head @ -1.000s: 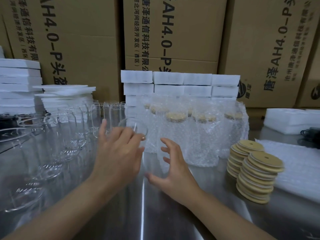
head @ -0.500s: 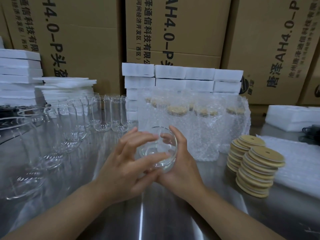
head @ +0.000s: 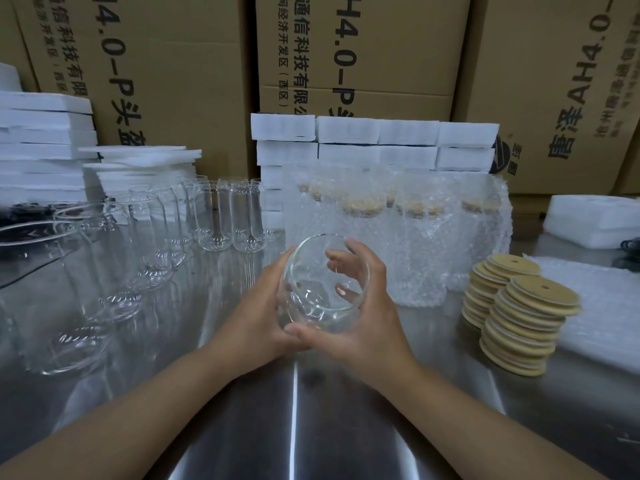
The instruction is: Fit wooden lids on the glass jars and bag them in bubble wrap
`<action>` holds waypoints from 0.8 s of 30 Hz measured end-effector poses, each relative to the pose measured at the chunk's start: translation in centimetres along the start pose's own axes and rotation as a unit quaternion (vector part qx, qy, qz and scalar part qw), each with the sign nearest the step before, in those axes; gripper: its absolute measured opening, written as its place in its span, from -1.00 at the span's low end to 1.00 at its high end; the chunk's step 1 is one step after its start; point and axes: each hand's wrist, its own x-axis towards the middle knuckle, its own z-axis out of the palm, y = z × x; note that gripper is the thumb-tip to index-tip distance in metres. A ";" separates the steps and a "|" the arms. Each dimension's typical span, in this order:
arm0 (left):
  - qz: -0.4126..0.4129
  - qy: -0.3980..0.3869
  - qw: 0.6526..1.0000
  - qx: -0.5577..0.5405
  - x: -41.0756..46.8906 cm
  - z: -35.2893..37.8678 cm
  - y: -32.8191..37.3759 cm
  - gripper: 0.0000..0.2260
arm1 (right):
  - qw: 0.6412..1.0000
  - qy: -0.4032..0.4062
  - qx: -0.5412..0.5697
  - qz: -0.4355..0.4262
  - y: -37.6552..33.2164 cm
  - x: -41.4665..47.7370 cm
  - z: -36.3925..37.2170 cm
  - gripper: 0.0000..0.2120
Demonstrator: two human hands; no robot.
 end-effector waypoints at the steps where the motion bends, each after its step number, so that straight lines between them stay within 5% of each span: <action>1: -0.006 0.004 1.000 -0.002 -0.1 0.1 -0.2 -0.09 | 1.000 -0.010 -0.001 0.003 0.1 0.0 0.0 -0.05; 15: -0.027 0.103 0.992 0.074 1.7 1.3 -0.4 -0.29 | 1.000 -0.018 -0.004 0.008 0.8 0.7 -0.6 -0.33; 24: -0.014 0.071 0.983 0.171 3.0 1.3 0.3 -0.23 | 0.999 -0.023 -0.032 0.029 1.6 1.1 -1.2 -0.22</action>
